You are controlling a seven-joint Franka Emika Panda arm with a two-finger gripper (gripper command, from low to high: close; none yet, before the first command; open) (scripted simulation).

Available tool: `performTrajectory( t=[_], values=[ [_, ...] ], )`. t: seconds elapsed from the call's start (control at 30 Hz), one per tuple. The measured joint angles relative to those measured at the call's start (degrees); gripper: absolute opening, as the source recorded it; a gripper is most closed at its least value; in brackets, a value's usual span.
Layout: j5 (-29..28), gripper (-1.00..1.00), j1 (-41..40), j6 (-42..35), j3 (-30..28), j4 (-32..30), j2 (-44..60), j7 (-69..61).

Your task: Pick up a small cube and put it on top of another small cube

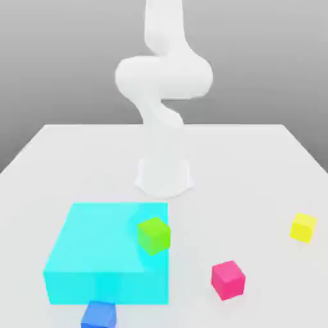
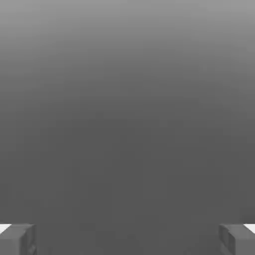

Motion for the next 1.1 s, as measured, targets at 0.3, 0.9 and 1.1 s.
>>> performTrajectory(
  t=[0.3, 0.9, 1.1],
  values=[
    [0.1, 0.0, 3.3, 10.0, 2.8, -7.1, 19.0, -1.4],
    [-5.8, 0.0, 10.5, 31.7, 4.4, -16.7, 56.5, 0.9],
    [-6.8, -1.0, 11.7, 34.9, 3.0, -16.0, 60.4, 1.7]
  ],
)
